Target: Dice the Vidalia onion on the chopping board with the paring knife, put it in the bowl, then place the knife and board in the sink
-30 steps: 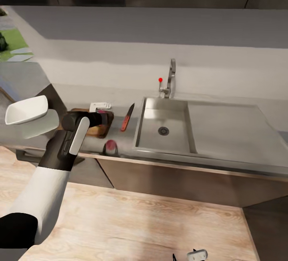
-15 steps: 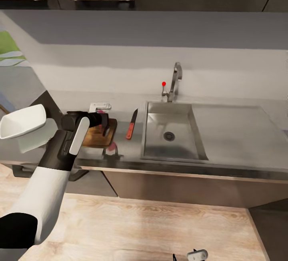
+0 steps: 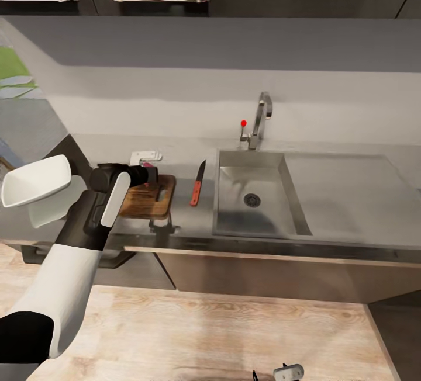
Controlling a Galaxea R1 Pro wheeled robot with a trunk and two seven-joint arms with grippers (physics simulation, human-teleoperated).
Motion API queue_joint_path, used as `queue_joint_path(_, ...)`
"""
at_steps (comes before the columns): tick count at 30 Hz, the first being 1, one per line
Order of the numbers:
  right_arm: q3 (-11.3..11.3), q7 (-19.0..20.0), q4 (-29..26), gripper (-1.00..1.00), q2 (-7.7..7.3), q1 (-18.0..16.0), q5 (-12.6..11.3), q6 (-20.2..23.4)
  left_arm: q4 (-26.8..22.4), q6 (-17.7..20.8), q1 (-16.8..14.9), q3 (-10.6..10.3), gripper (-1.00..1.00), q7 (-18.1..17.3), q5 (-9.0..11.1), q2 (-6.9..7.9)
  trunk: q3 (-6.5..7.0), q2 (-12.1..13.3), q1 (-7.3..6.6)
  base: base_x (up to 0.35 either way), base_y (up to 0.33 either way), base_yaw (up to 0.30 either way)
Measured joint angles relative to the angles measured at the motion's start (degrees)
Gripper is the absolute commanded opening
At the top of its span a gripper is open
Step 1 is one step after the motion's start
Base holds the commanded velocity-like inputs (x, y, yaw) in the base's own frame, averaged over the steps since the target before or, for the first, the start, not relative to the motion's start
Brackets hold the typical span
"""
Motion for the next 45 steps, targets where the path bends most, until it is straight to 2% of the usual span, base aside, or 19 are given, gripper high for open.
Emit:
queue_joint_path(15, 0.0, 0.0, 0.0, 1.00, 0.00, 0.0, 0.0, 0.0, 2.2, 0.0, 0.0, 0.0, -1.00, 0.0, 0.0, 0.03, 0.00, 0.0, 0.00, -0.083, 0.244, 0.000)
queue_joint_path(21, 0.0, 0.0, 0.0, 1.00, 0.00, 0.0, 0.0, 0.0, 3.5, 0.0, 0.0, -0.1, -1.00, -0.1, 0.1, 0.02, -0.01, 0.0, -0.03, 0.197, 0.226, 0.000)
queue_joint_path(36, 0.0, 0.0, 0.0, 1.00, 0.00, 0.0, 0.0, 0.0, 6.4, -0.1, 0.1, -0.4, -1.00, -0.3, 0.1, -0.46, 0.00, 0.0, 0.00, 0.023, 0.016, 0.000)
queue_joint_path(45, 0.0, 0.0, 0.0, 1.00, 0.00, 0.0, 0.0, 0.0, 6.9, -0.2, 0.1, -2.5, -1.00, -0.3, 0.1, -0.66, 0.00, 0.0, -0.01, 0.000, 0.000, 0.000)
